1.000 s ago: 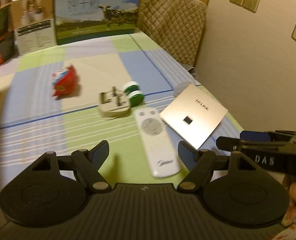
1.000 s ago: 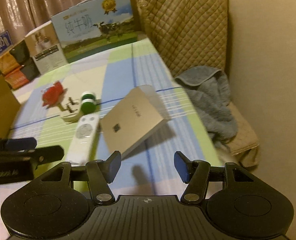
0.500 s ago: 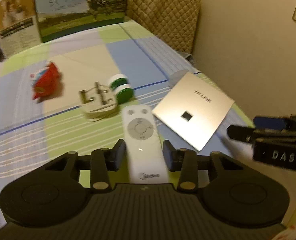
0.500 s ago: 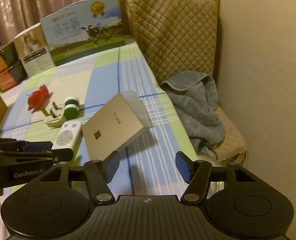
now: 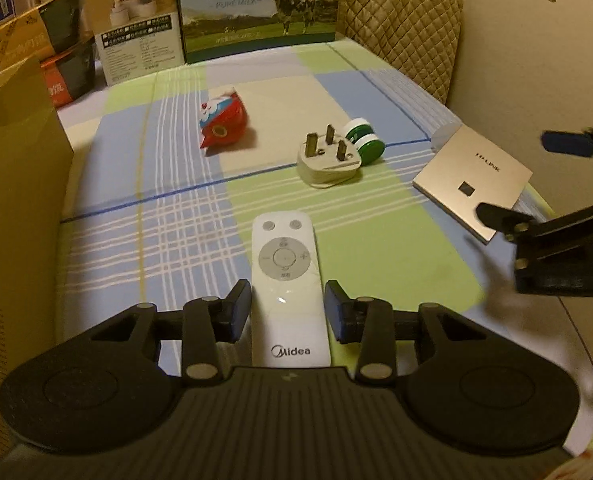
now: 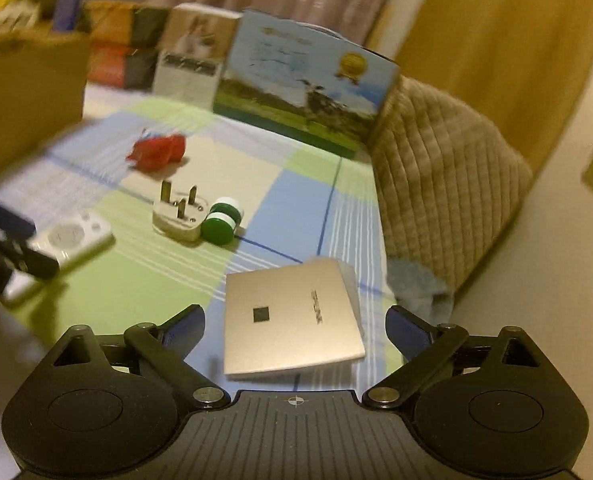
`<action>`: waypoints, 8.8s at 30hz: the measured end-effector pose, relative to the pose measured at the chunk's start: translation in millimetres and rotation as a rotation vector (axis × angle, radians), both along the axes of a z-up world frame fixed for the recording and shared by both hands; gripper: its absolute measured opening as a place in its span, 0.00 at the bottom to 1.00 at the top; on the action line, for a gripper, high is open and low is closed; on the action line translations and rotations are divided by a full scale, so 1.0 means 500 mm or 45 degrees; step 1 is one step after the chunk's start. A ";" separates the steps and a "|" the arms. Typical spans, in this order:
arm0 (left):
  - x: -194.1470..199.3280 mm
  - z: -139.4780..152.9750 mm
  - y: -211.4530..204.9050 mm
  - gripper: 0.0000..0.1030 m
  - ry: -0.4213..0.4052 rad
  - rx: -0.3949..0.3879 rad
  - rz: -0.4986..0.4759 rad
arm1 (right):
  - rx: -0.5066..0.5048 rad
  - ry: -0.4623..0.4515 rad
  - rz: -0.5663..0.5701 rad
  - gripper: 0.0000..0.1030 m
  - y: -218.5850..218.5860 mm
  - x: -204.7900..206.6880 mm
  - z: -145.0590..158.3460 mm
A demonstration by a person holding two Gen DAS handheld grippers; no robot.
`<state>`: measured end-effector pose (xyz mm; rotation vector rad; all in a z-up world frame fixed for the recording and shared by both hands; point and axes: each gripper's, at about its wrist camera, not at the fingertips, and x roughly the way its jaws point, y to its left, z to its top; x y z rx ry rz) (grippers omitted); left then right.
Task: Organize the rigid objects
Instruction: 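Grasp the white Midea remote with the left tool while the right tool grasps the gold TP-Link router, then lift and carry the remote and router over the cardboard box with both tools, then open the left tool to drop the remote while the right tool drops the router into the box, then move both tools back over the plug adapter and clear cup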
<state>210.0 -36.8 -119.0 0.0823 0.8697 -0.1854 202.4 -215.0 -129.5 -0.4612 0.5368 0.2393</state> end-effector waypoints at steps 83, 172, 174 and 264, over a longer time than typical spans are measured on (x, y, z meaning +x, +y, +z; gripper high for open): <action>-0.088 -0.007 0.019 0.34 0.018 0.056 0.004 | 0.588 0.409 -0.164 0.82 0.019 -0.017 -0.003; 0.009 0.229 0.615 0.36 -0.148 -0.021 0.288 | 0.609 0.350 0.301 0.82 0.595 0.020 0.249; 0.007 0.233 0.616 0.41 -0.163 -0.008 0.320 | 0.609 0.352 0.297 0.82 0.594 0.020 0.248; -0.316 0.377 0.362 0.91 -0.316 -0.097 0.253 | 0.697 0.206 -0.042 0.84 0.237 -0.268 0.272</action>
